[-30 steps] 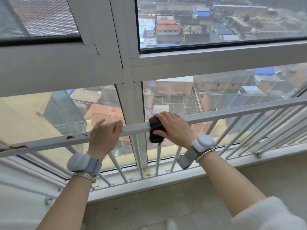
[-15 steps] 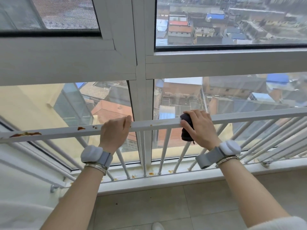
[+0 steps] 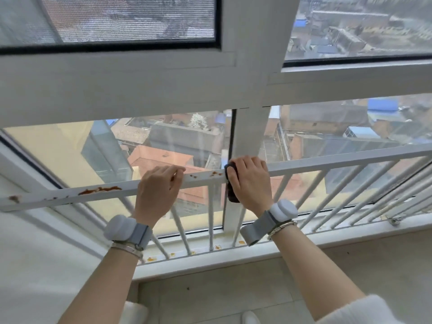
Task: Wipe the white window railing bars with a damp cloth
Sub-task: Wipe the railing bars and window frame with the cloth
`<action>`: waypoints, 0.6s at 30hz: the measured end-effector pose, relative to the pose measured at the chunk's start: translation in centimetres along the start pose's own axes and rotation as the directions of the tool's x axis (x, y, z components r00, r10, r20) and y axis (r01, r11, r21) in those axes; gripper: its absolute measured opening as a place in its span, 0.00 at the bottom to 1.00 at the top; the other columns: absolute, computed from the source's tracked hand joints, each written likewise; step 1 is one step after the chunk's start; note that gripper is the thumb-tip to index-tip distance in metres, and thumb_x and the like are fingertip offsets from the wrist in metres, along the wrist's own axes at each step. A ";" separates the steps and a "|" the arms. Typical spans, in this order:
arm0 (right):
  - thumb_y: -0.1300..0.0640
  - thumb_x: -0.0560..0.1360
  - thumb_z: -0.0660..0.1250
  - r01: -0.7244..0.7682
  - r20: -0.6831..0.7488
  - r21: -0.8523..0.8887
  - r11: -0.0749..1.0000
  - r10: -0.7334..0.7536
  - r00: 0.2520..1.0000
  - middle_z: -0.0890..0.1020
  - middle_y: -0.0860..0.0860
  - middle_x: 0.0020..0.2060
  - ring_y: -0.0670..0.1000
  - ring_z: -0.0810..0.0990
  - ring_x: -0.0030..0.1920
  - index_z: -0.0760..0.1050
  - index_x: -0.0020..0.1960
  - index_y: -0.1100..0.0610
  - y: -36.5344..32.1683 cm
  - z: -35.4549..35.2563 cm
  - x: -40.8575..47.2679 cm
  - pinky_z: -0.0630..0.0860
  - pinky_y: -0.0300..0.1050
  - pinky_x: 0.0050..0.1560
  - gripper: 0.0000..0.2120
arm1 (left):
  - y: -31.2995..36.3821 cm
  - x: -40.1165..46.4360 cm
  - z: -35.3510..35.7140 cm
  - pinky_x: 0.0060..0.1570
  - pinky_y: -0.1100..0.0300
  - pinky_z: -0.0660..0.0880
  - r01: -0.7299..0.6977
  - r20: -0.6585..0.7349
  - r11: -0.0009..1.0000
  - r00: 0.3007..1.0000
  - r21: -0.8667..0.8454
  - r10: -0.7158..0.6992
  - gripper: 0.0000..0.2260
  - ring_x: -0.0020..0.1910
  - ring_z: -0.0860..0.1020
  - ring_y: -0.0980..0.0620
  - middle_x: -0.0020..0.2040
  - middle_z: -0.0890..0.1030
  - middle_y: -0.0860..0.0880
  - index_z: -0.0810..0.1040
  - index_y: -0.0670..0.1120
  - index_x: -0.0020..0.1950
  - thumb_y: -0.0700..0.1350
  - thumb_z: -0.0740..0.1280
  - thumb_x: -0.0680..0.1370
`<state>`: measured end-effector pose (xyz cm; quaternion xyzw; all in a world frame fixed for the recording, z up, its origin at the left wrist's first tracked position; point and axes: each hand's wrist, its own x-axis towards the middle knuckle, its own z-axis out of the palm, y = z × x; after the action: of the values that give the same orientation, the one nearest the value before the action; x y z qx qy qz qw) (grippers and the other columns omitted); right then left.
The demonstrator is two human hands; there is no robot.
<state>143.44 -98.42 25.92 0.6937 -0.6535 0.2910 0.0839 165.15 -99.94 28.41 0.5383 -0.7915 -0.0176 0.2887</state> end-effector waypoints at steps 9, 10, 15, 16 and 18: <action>0.47 0.77 0.51 -0.017 0.047 0.001 1.000 0.017 0.999 0.79 0.53 0.44 0.56 0.74 0.46 0.76 0.49 0.56 -12.7 3.7 0.2 0.63 0.49 0.51 0.19 | -8.4 -2.0 -4.5 0.45 0.54 0.73 -0.025 -0.019 0.999 0.999 0.036 0.025 0.18 0.37 0.80 0.45 0.39 0.83 0.47 0.81 0.45 0.47 0.50 0.53 0.78; 0.46 0.77 0.51 -0.002 0.055 0.006 1.000 0.001 0.999 0.79 0.53 0.45 0.57 0.74 0.47 0.76 0.50 0.57 -13.6 4.0 0.2 0.63 0.49 0.52 0.19 | -8.7 -2.1 -4.8 0.44 0.54 0.73 -0.025 -0.024 0.999 0.999 0.033 0.026 0.18 0.35 0.79 0.45 0.38 0.83 0.46 0.82 0.44 0.46 0.49 0.53 0.78; 0.38 0.73 0.56 0.180 0.252 0.050 0.982 -0.187 0.949 0.75 0.56 0.58 0.59 0.70 0.57 0.69 0.64 0.59 -15.6 4.5 -0.1 0.66 0.55 0.61 0.30 | -9.6 -2.5 -5.1 0.38 0.55 0.72 0.004 -0.013 1.000 1.000 0.008 -0.004 0.20 0.28 0.74 0.45 0.28 0.76 0.47 0.79 0.43 0.39 0.50 0.51 0.78; 0.40 0.73 0.59 0.230 0.273 0.061 0.971 -0.238 0.932 0.74 0.57 0.59 0.59 0.70 0.58 0.68 0.66 0.59 -15.1 4.4 0.1 0.66 0.55 0.62 0.30 | -9.6 -2.6 -5.0 0.37 0.55 0.71 0.009 -0.007 1.000 1.000 0.007 -0.009 0.21 0.27 0.72 0.46 0.27 0.73 0.49 0.78 0.43 0.38 0.50 0.50 0.78; 0.46 0.74 0.65 0.320 0.307 0.072 0.945 -0.326 0.894 0.73 0.55 0.62 0.58 0.71 0.60 0.66 0.69 0.58 -13.6 3.7 0.5 0.67 0.54 0.63 0.28 | -9.6 -2.7 -4.9 0.36 0.57 0.69 0.018 -0.009 1.000 1.000 0.002 -0.018 0.22 0.27 0.69 0.48 0.27 0.70 0.51 0.78 0.42 0.38 0.51 0.49 0.79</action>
<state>157.48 -98.90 26.68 0.8308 -0.5312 0.1649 0.0188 176.19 -100.30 28.05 0.5460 -0.7852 -0.0171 0.2915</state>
